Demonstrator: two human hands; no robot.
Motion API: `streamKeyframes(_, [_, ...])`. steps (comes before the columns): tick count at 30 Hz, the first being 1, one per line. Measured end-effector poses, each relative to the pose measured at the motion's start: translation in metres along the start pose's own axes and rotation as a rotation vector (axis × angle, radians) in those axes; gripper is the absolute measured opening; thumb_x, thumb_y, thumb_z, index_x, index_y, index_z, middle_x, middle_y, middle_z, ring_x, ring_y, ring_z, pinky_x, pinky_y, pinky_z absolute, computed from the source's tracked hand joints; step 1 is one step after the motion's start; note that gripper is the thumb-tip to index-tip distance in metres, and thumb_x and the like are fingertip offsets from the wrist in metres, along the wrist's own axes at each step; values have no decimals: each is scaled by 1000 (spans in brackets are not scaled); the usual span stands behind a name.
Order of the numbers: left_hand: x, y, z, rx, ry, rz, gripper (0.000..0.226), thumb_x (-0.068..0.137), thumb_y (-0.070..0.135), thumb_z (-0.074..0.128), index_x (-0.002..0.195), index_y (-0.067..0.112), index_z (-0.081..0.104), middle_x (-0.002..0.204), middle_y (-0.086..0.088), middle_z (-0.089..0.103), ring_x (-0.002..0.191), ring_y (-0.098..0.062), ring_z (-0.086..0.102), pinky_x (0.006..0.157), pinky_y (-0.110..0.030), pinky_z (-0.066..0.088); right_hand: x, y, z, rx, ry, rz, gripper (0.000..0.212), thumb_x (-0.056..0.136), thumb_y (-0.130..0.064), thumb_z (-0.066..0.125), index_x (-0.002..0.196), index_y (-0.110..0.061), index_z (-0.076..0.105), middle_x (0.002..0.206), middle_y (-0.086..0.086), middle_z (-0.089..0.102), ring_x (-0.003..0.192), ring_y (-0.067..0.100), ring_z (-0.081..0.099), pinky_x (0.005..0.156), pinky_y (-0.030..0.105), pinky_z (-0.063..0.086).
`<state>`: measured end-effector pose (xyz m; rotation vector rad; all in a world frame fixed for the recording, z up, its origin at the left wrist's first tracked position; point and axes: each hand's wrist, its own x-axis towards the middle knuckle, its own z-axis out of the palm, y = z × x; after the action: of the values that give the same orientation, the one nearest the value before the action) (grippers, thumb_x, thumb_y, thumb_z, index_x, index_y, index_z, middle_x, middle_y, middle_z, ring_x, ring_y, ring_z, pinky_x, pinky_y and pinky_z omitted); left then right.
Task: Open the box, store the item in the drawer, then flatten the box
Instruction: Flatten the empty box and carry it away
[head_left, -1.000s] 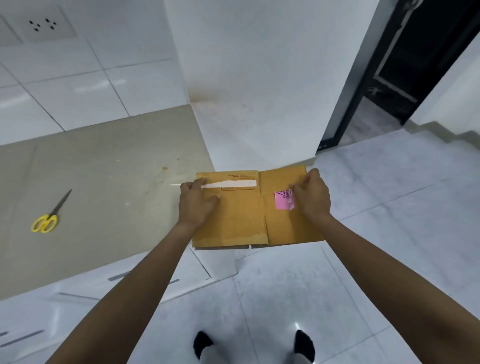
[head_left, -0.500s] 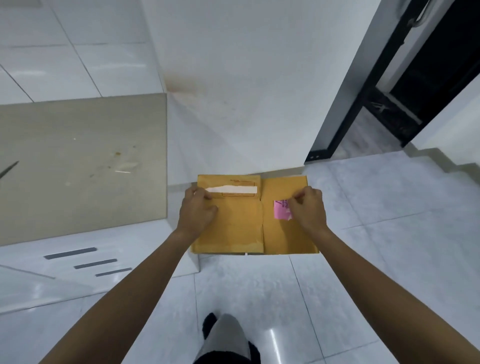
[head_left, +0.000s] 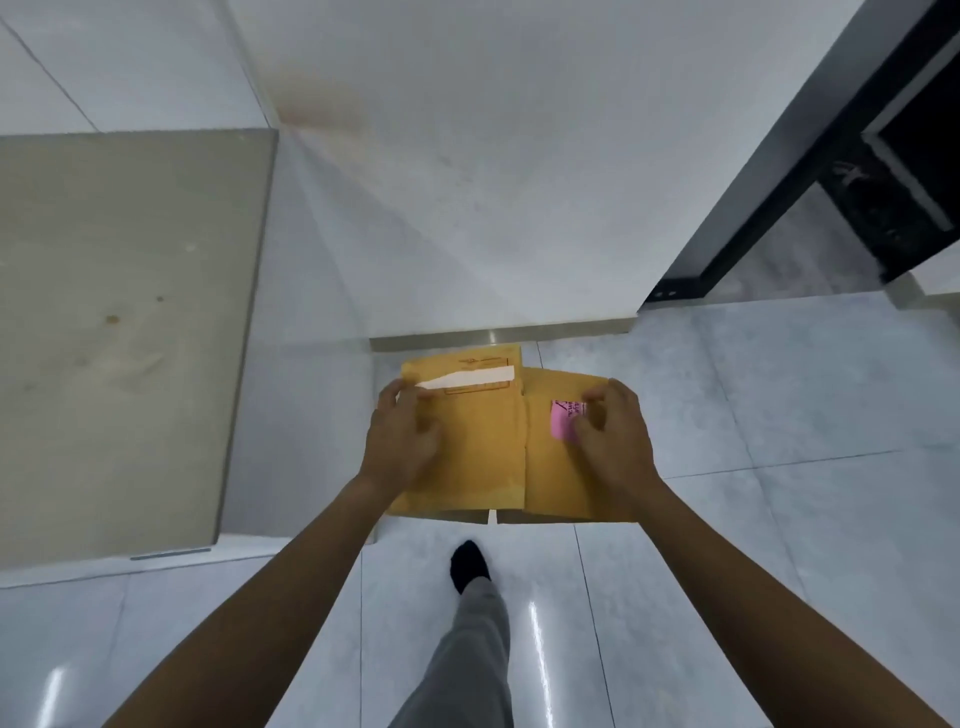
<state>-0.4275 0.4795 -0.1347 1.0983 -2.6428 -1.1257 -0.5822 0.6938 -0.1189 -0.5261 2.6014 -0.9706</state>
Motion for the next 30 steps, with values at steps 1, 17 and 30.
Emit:
streamKeyframes(1, [11, 2, 4, -12, -5, -16, 50, 90, 35, 61, 133, 17, 44, 149, -8, 35, 130, -31, 42, 104, -46, 41, 14, 2, 1, 3, -11, 6, 27, 89, -24, 60, 114, -16, 54, 139, 4, 44, 116, 24, 51, 86, 31, 42])
streamKeyframes(17, [231, -59, 164, 135, 65, -134, 64, 83, 37, 69, 135, 14, 41, 154, -12, 23, 131, -39, 34, 101, -51, 41, 250, 119, 137, -171, 37, -87, 27, 88, -10, 62, 116, -10, 62, 143, 13, 42, 121, 37, 40, 85, 39, 44])
streamKeyframes(30, [403, -246, 409, 232, 73, -72, 55, 86, 33, 65, 131, 10, 45, 155, -15, 22, 131, -40, 33, 100, -48, 42, 414, 336, 375, -200, 70, -171, 29, 90, -14, 61, 116, -4, 54, 144, 18, 37, 122, 38, 41, 85, 36, 42])
